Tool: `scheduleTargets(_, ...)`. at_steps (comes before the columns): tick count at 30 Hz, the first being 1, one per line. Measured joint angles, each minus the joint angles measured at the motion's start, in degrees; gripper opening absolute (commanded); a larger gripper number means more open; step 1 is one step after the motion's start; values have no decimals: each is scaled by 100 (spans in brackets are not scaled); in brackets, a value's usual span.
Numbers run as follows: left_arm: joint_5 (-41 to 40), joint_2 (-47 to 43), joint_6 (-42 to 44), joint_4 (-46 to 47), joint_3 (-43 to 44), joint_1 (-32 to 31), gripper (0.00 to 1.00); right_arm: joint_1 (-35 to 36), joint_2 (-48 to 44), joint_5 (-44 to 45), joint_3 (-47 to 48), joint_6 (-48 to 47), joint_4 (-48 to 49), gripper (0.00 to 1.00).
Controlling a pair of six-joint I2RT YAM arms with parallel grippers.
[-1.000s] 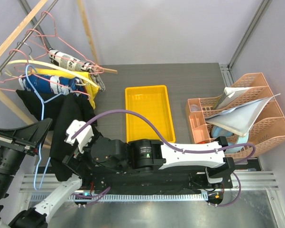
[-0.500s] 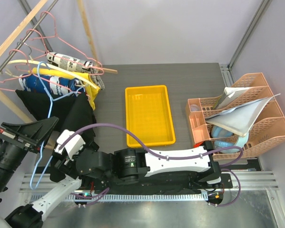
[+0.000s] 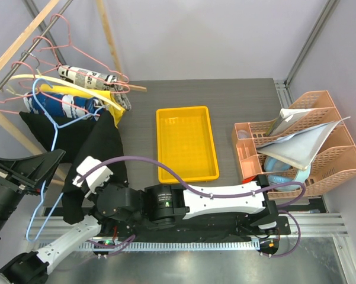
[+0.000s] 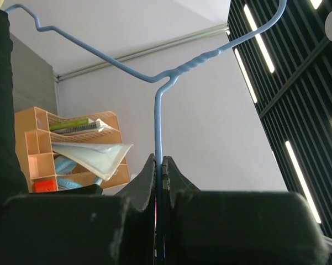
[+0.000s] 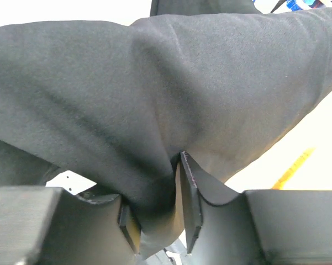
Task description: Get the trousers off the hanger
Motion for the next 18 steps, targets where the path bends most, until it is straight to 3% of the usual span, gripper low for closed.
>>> scheduleTargets(2, -31, -11, 2, 0, -2, -61, 0, -9, -26, 2, -2, -59, -4, 37)
scheduleTargets(4, -70, -13, 2, 0, -2, -138, 0, -13, -101, -109, -31, -127, -4, 54)
scheduleTargets(6, -109, -15, 2, 2, -2, -221, 0, -26, -205, -267, -66, -175, -11, 61)
scheduleTargets(18, -227, -70, 15, 57, -107, -479, 0, -155, -584, -874, -68, -293, 52, 66)
